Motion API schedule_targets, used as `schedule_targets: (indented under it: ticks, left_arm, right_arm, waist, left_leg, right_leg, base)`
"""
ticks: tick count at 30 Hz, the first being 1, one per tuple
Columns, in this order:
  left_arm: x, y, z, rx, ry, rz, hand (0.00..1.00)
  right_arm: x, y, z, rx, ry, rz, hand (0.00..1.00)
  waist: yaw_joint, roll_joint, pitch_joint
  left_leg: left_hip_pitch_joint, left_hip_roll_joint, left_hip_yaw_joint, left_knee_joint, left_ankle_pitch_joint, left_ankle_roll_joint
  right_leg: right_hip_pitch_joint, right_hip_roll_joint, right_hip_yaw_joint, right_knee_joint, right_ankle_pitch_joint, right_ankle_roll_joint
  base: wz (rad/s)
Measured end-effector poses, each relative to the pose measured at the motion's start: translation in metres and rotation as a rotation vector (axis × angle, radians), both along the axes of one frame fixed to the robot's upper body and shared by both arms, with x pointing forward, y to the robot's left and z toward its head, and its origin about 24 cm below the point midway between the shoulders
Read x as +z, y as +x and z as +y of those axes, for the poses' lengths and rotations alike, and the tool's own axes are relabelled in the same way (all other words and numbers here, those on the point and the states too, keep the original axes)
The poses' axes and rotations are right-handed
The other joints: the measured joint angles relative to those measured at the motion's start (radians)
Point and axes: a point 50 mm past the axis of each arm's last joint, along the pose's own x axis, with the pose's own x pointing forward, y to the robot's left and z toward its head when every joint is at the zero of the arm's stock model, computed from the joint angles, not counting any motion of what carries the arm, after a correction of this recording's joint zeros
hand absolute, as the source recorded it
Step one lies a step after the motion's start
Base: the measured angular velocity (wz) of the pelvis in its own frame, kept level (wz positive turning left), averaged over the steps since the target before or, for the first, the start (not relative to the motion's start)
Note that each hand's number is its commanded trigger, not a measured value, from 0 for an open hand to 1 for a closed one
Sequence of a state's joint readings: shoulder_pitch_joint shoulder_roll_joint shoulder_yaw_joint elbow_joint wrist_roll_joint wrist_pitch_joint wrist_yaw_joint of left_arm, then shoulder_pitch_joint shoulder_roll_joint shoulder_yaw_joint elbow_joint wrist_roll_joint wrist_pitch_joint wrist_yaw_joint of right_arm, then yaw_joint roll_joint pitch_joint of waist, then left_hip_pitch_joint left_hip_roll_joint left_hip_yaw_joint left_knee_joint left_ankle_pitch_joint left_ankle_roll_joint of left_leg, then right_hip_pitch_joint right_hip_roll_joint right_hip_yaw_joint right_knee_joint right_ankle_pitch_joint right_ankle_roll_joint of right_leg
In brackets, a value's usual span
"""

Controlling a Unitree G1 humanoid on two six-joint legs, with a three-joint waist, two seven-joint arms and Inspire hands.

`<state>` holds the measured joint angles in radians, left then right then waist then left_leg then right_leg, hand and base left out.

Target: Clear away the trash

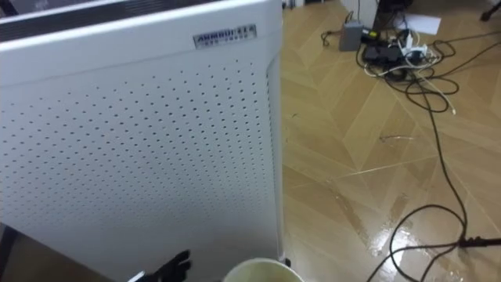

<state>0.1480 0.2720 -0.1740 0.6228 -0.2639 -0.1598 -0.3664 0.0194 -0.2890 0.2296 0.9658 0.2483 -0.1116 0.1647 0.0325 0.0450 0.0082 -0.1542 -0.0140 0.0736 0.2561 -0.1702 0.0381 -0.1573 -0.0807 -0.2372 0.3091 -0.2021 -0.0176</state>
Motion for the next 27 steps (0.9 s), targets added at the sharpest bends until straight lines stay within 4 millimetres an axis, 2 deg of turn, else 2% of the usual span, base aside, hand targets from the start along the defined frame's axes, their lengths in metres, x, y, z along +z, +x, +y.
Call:
schedule_targets:
  ticks: [1, 4, 7, 8, 9, 11, 16, 19, 23, 27]
  left_arm:
    - [-0.007, -0.014, 0.009, 0.056, 0.022, 0.048, 0.0]
    - [-0.021, -0.049, 0.027, 0.18, 0.062, 0.155, 0.0]
    - [-0.035, -0.078, 0.042, 0.302, 0.111, 0.272, 0.0]
    - [-0.038, -0.084, 0.044, 0.324, 0.121, 0.296, 0.0]
    - [-0.043, -0.096, 0.049, 0.366, 0.139, 0.347, 0.0]
    - [-0.049, -0.114, 0.054, 0.431, 0.169, 0.42, 0.0]
    - [-0.055, -0.133, 0.054, 0.53, 0.162, 0.505, 0.0]
    - [-0.059, -0.14, 0.049, 0.583, 0.146, 0.558, 0.0]
    - [-0.064, -0.147, 0.047, 0.625, 0.148, 0.628, 0.0]
    - [-0.064, -0.152, 0.049, 0.672, 0.159, 0.668, 0.0]
  right_arm:
    - [-0.005, -0.016, -0.006, -0.064, 0.01, 0.034, 1.0]
    - [-0.013, -0.05, -0.021, -0.231, 0.007, 0.11, 1.0]
    - [-0.017, -0.069, -0.032, -0.348, 0.007, 0.159, 1.0]
    - [-0.017, -0.07, -0.033, -0.361, 0.005, 0.162, 1.0]
    - [-0.018, -0.077, -0.035, -0.395, 0.004, 0.175, 1.0]
    - [-0.021, -0.088, -0.037, -0.478, 0.013, 0.193, 1.0]
    - [-0.024, -0.114, -0.038, -0.608, 0.029, 0.25, 1.0]
    - [-0.027, -0.12, -0.032, -0.685, 0.062, 0.263, 1.0]
    - [-0.031, -0.127, -0.024, -0.735, 0.091, 0.288, 1.0]
    - [-0.032, -0.132, -0.02, -0.754, 0.104, 0.313, 1.0]
  waist:
    - [0.0, -0.007, -0.0071]
    - [0.0, -0.031, -0.0149]
    - [0.001, -0.046, -0.0106]
    - [0.001, -0.044, -0.0109]
    - [-0.002, -0.052, -0.0063]
    - [-0.001, -0.052, -0.0067]
    - [-0.009, -0.05, -0.0027]
    - [-0.01, -0.049, -0.0015]
    - [-0.028, -0.064, -0.0022]
    - [-0.031, -0.071, -0.0008]
  left_leg:
    - [0.021, 0.001, -0.001, -0.013, 0.0, 0.0]
    - [0.077, 0.001, -0.002, -0.041, -0.001, -0.002]
    - [0.123, 0.002, 0.002, -0.059, -0.002, -0.004]
    - [0.13, 0.002, 0.003, -0.06, -0.004, -0.006]
    - [0.144, 0.002, 0.004, -0.065, -0.006, -0.007]
    - [0.169, 0.003, 0.003, -0.073, -0.009, -0.009]
    - [0.2, 0.003, 0.005, -0.087, -0.013, -0.01]
    - [0.221, 0.003, 0.013, -0.099, -0.013, -0.01]
    - [0.256, 0.004, 0.022, -0.113, -0.016, -0.013]
    - [0.278, 0.008, 0.034, -0.113, -0.025, -0.015]
  right_leg:
    - [0.025, 0.003, -0.002, -0.018, 0.001, 0.001]
    - [0.078, 0.011, -0.003, -0.053, 0.003, 0.006]
    - [0.12, 0.016, 0.0, -0.072, 0.004, 0.006]
    - [0.126, 0.019, 0.002, -0.073, 0.004, 0.006]
    - [0.141, 0.026, 0.007, -0.082, 0.005, 0.008]
    - [0.169, 0.031, 0.014, -0.101, 0.009, 0.009]
    - [0.196, 0.033, 0.022, -0.106, 0.008, 0.01]
    - [0.206, 0.036, 0.044, -0.106, 0.007, 0.01]
    - [0.23, 0.036, 0.049, -0.109, -0.003, 0.01]
    - [0.25, 0.041, 0.061, -0.117, -0.004, 0.011]
  base:
    - [0.0]
    - [0.0]
    - [-0.04]
    - [-0.1]
    - [-0.07]
    - [-0.03]
    - [-0.03]
    - [-0.16]
    - [-0.07]
    - [-0.09]
